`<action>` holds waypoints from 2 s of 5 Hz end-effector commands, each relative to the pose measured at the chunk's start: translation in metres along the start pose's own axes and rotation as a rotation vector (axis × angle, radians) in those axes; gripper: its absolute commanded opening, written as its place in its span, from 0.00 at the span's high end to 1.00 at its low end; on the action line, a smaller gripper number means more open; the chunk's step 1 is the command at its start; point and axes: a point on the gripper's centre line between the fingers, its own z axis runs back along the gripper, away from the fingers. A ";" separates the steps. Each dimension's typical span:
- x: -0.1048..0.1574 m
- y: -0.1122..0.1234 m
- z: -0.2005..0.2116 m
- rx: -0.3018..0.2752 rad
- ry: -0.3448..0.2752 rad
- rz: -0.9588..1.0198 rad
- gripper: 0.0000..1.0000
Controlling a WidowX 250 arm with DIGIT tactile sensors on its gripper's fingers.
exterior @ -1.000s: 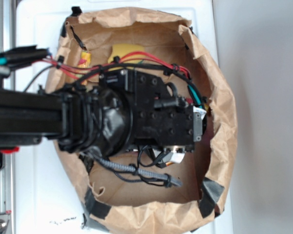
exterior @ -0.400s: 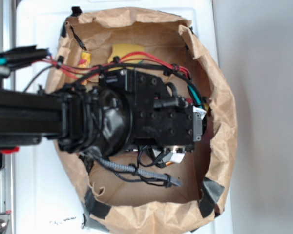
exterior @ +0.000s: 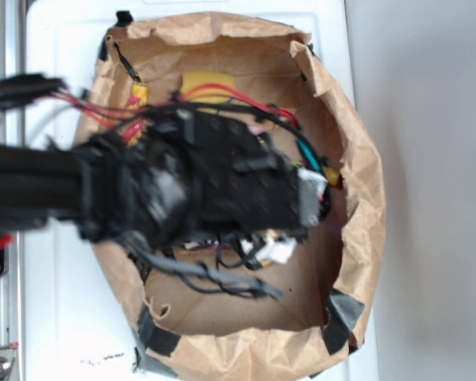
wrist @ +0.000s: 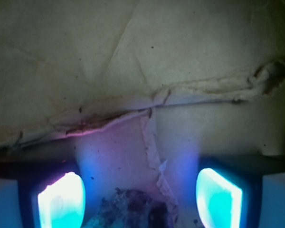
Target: Grab the rock.
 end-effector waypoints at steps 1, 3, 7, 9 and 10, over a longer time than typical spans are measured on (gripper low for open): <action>-0.034 -0.029 -0.011 -0.055 -0.022 0.066 0.00; -0.045 -0.028 -0.017 -0.048 0.015 0.087 0.00; -0.034 -0.037 -0.012 -0.058 -0.058 0.172 1.00; -0.014 -0.039 0.020 -0.242 -0.110 0.455 1.00; 0.000 -0.047 0.033 -0.227 -0.143 0.654 1.00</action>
